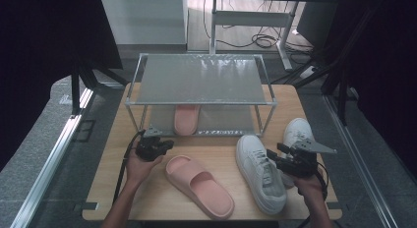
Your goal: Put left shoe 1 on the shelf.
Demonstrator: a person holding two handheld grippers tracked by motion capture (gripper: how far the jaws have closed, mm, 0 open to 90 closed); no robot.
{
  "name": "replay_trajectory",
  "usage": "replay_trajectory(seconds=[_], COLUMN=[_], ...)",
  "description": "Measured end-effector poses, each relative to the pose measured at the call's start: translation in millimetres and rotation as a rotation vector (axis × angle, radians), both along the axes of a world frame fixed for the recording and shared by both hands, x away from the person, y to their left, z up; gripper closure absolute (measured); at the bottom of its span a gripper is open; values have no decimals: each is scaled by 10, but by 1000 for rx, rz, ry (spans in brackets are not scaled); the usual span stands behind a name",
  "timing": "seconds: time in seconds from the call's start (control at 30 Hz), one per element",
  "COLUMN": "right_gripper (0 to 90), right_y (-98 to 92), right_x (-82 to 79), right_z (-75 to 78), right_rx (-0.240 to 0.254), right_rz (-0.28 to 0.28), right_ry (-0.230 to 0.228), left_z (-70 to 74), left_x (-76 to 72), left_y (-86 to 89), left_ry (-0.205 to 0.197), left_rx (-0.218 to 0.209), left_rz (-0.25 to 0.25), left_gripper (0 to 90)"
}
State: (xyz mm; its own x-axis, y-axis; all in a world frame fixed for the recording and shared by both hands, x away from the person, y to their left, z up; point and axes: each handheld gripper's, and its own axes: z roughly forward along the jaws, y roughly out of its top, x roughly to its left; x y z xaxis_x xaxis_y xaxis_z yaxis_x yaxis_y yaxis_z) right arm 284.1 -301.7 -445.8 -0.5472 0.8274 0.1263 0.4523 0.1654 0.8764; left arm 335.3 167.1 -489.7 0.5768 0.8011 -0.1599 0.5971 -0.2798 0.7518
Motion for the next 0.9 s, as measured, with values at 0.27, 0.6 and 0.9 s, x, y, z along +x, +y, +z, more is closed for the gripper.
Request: replay_trajectory(seconds=[0.27,0.6,0.9], right_gripper=[469,469,469], right_y=[19,35,34], right_x=[5,-4,-1], right_z=[-5,-13,-27], right_rx=[2,-2,-8], right_rz=[9,10,9], right_ry=[3,5,8], left_z=[66,103,92], left_x=[-185,-442,-470], left_y=[61,108,33], left_ry=[-7,2,17], left_rx=[-39,-51,-59], left_rz=[-2,-35,-60], left_gripper=[810,764,729])
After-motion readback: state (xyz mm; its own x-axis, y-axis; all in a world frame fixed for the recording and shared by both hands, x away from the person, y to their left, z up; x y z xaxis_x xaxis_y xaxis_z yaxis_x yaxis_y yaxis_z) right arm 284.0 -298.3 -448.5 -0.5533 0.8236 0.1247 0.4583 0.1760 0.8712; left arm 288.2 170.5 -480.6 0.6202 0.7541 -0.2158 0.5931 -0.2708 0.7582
